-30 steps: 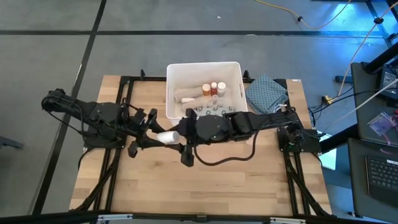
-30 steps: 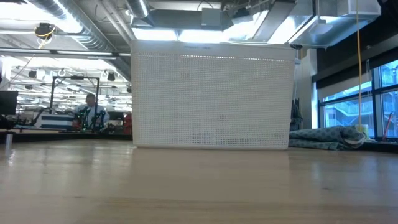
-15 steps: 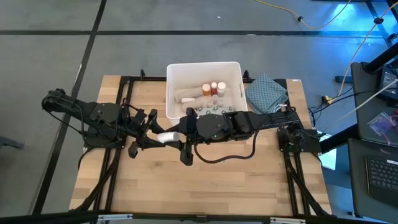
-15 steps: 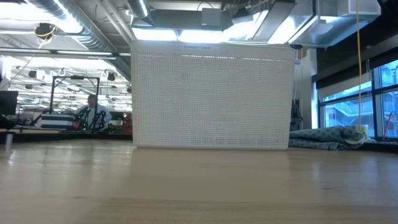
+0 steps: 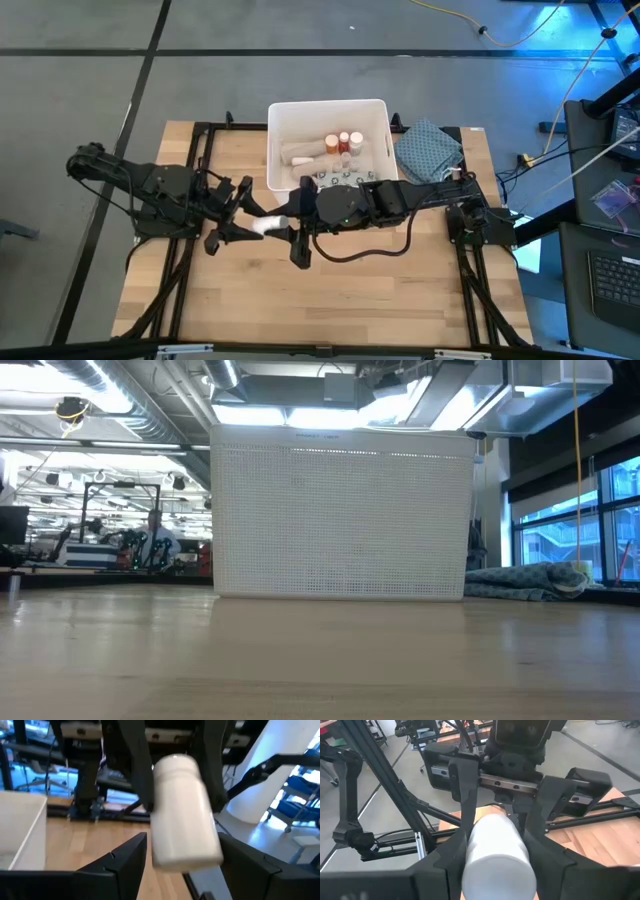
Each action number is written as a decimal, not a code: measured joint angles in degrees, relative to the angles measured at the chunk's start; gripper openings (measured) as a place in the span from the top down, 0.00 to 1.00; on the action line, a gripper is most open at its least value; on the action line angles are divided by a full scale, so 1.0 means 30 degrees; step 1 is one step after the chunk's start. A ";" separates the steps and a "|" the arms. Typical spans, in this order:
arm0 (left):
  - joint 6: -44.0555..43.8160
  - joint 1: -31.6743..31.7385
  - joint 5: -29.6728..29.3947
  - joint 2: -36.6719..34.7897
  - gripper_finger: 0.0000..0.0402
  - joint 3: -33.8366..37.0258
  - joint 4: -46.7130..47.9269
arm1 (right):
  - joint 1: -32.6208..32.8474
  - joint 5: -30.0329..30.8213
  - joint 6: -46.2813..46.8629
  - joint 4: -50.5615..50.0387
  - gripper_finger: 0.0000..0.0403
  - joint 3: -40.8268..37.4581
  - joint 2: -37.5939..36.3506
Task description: Pick & place medical supplies in basket/bin
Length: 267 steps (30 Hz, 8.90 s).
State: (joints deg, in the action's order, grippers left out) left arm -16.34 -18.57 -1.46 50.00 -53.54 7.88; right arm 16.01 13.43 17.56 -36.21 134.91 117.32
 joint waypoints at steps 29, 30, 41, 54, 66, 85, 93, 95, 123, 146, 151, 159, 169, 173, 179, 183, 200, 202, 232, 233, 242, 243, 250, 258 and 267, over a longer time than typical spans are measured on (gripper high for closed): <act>-0.0770 0.4712 -1.3944 -0.4060 0.52 0.0000 0.8509 | -1.0611 -0.0676 -0.1102 -1.3759 0.62 -0.1035 -0.0918; -0.1108 0.5032 -1.4200 -0.4058 0.52 0.0000 0.8459 | -1.0995 -0.1066 -0.1386 -1.3964 0.61 -0.1241 -0.0918; -0.2846 0.8289 -1.4108 -0.3944 0.54 0.0000 0.8458 | -1.2750 -0.3018 -0.4067 -1.0434 0.62 -0.6584 -0.0931; -0.3874 1.0385 -1.3525 -0.3898 0.54 0.0007 0.8458 | -1.2786 -0.3751 -0.3459 0.1388 0.61 -1.5138 -0.1858; -0.3860 1.0375 -1.3614 -0.3561 0.54 0.0007 0.8465 | -1.2764 -0.2636 -0.2511 0.7575 0.60 -1.9249 -0.1823; -0.3825 1.0367 -1.2957 -0.3448 0.54 0.0022 0.8465 | -1.2764 -0.3118 -0.2886 0.6729 0.58 -1.9496 -0.1843; -0.3817 1.0375 -1.2313 -0.3449 0.54 0.0022 0.8465 | -1.2764 -0.4035 -0.2210 0.6717 0.39 -1.9489 -0.1843; -0.3814 1.0368 -1.1831 -0.3456 0.54 0.0022 0.8465 | -1.2764 -0.4146 -0.1363 0.6278 0.34 -1.9243 -0.1854; -0.2485 0.9843 -0.4058 -0.9036 0.54 0.3665 0.4396 | -0.5312 -0.4284 0.0315 0.7295 0.27 -2.4432 -1.8511; -0.1831 0.9843 -0.4048 -1.6591 0.54 1.1623 0.2130 | -0.1479 -0.2738 -0.1981 1.9376 0.27 -4.0362 -3.0918; -0.1800 0.9843 -0.4003 -1.6635 0.54 1.3191 0.0273 | -0.1490 -0.3087 -0.1993 2.0312 0.27 -4.2000 -3.2656; -0.2114 0.9843 -0.1983 -1.6657 0.54 1.5691 -0.2521 | -0.1494 -0.4321 -0.2058 2.0417 0.27 -4.3450 -3.4985; -0.2368 0.9850 -0.1134 -1.6657 0.54 1.7513 -0.4143 | -0.1494 -0.3944 -0.1905 1.9238 0.27 -4.4843 -3.7048; -0.2231 0.9850 -0.1316 -1.6628 0.54 1.7690 -0.3545 | -0.1501 -0.3911 -0.2871 1.8699 0.27 -4.4843 -3.7932; -0.2165 0.9850 -0.1526 -1.6621 0.54 1.7690 -0.3270 | -0.1508 -0.3529 -0.2528 1.6198 0.27 -4.4843 -3.9073; -0.2157 0.9850 -0.1491 -1.6599 0.54 1.7690 -0.3259 | -0.1508 -0.3344 -0.2534 1.5058 0.27 -4.4843 -3.9074; -0.2157 0.9850 -0.1498 -1.6599 0.54 1.7690 -0.3265 | -0.1508 -0.3299 -0.4472 1.4301 0.27 -4.4836 -3.9080; -0.2157 0.9850 -0.1498 -1.6599 0.54 1.7690 -0.3265 | -0.1508 -0.3299 -0.4445 1.4301 0.27 -4.4836 -3.9080; -0.2157 0.9856 -0.1497 -1.6584 0.54 1.7690 -0.3265 | -0.1507 -0.3343 -0.4463 1.4311 0.27 -4.4829 -3.9080; -0.2157 0.9857 -0.1491 -1.6584 0.54 1.7690 -0.3265 | -0.1503 -0.3343 -0.4473 1.4315 0.27 -4.4830 -3.9080; -0.2157 0.9854 -0.1498 -1.6584 0.54 1.7690 -0.3265 | -0.1502 -0.3343 -0.4452 1.4316 0.27 -4.4829 -3.9079; -0.2157 0.9850 -0.1498 -1.6584 0.54 1.7690 -0.3265 | -0.1504 -0.3343 -0.4466 1.4316 0.27 -4.4829 -3.9080; -0.2157 0.9857 -0.1497 -1.6586 0.54 1.7690 -0.3265 | -0.1501 -0.3343 -0.4469 1.4316 0.27 -4.4829 -3.9074; -0.2157 0.9857 -0.1498 -1.6584 0.54 1.7690 -0.3263 | -0.1501 -0.3343 -0.4459 1.4316 0.27 -4.4829 -3.9073; -0.2157 0.9850 -0.1493 -1.6584 0.54 1.7690 -0.3257 | -0.1501 -0.3343 -0.4461 1.4316 0.27 -4.4829 -3.9073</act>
State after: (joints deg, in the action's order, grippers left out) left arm -22.81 10.98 -5.94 0.25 -0.47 -1.89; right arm 11.51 3.40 4.18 6.74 0.43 0.10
